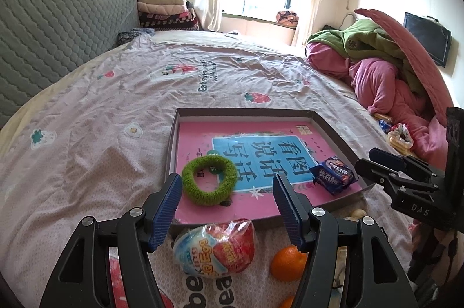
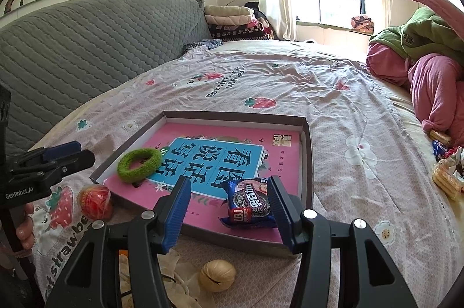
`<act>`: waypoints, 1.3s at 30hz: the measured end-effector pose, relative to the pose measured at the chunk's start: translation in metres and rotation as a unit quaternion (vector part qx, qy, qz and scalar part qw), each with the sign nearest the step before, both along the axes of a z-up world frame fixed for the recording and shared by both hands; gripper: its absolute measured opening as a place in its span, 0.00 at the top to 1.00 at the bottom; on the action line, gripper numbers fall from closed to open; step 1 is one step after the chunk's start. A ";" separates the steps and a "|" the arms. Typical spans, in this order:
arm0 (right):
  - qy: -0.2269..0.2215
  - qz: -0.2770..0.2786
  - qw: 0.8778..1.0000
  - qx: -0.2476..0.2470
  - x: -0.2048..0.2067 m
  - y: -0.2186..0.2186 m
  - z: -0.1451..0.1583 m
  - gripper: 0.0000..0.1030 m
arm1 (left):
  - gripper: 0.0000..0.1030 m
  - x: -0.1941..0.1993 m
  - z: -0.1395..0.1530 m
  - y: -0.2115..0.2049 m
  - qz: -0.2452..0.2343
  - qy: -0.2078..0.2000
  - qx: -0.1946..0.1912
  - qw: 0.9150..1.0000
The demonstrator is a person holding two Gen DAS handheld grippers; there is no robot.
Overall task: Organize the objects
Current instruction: 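Withdraw both grippers from the tray back toward the remaining objects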
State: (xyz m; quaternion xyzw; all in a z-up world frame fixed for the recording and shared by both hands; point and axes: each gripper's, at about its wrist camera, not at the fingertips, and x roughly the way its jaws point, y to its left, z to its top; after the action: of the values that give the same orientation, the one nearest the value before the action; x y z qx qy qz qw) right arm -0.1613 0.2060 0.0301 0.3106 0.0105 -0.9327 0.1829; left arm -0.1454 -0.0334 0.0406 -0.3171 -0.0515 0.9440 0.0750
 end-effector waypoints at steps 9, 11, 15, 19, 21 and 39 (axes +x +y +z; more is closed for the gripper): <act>0.001 -0.003 1.000 -0.008 0.009 0.003 0.002 0.47 | 0.35 0.023 -0.005 0.003 0.003 0.001 -0.012 1.000; 0.004 -0.005 1.000 -0.010 0.012 0.004 0.003 0.47 | 0.35 0.029 -0.006 0.005 0.005 0.003 -0.010 1.000; 0.006 -0.007 1.000 -0.018 0.019 0.006 0.004 0.47 | 0.35 0.041 -0.010 0.010 -0.001 -0.001 -0.010 1.000; 0.009 -0.007 1.000 -0.024 0.027 0.007 0.006 0.47 | 0.35 0.052 -0.015 0.017 -0.009 -0.005 -0.016 1.000; 0.011 -0.008 1.000 -0.027 0.030 0.008 0.008 0.47 | 0.35 0.057 -0.017 0.020 -0.012 -0.008 -0.019 1.000; 0.011 -0.013 0.999 -0.040 0.063 0.018 0.005 0.47 | 0.35 0.084 -0.036 0.036 -0.034 -0.035 -0.041 0.998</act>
State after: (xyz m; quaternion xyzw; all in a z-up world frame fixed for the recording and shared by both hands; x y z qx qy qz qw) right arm -0.0983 0.2237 0.0352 0.2932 -0.0286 -0.9379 0.1832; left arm -0.0611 0.0024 0.0051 -0.3545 -0.0049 0.9305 0.0921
